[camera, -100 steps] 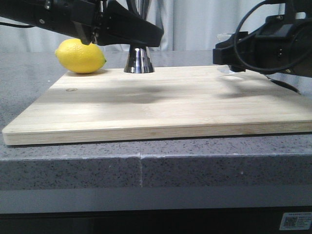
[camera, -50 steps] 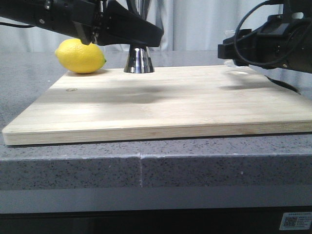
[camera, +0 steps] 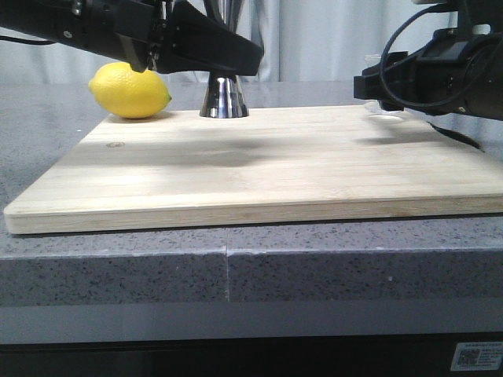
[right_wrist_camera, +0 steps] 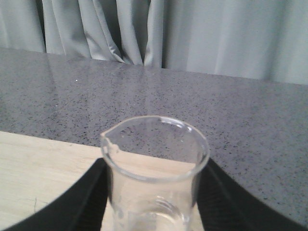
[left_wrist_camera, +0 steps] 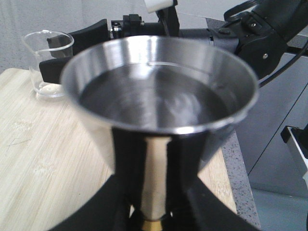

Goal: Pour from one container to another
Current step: 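Lower the glass beaker onto the board's far corner with the right gripper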

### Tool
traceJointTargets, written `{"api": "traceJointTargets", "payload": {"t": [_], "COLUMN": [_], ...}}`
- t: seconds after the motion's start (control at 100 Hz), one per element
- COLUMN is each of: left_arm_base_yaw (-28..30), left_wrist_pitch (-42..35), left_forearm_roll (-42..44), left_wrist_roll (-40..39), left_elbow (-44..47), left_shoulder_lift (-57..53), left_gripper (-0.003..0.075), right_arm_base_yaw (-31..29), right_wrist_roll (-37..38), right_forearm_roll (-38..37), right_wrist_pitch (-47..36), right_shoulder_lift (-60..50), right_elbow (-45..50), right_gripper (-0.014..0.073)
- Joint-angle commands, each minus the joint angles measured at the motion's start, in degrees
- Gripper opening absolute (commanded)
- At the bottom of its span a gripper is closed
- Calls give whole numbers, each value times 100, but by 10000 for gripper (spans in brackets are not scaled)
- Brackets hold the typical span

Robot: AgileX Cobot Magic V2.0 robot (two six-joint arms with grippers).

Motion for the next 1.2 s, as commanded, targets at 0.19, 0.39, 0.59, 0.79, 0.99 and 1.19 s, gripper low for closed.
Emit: {"api": "traceJointTargets", "payload": {"t": [0.19, 0.39, 0.59, 0.79, 0.99, 1.19], "left_arm_base_yaw": [-42, -42, -42, -42, -42, -42], "left_wrist_pitch": [560, 560, 560, 560, 560, 560], "left_forearm_roll": [-434, -434, -434, -434, -434, -434], "left_wrist_roll": [-34, -34, -34, -34, -34, -34], "left_elbow": [-160, -160, -160, -160, -160, -160], "left_shoulder_lift": [-324, -324, -324, -324, -324, -324], "left_gripper": [-2, -2, -2, -2, -2, -2], "right_arm_base_yaw": [-55, -66, -66, -66, -66, -66], "right_wrist_roll": [-11, -11, -11, -11, -11, -11], "right_forearm_roll": [-12, -12, -22, -22, -22, -22], "right_wrist_pitch": [-464, -602, -803, -830, -856, -856], "right_shoulder_lift": [-175, 33, 167, 312, 366, 385], "right_elbow": [-162, -162, -162, -162, -162, -162], "right_gripper": [246, 246, 246, 246, 246, 246]}}
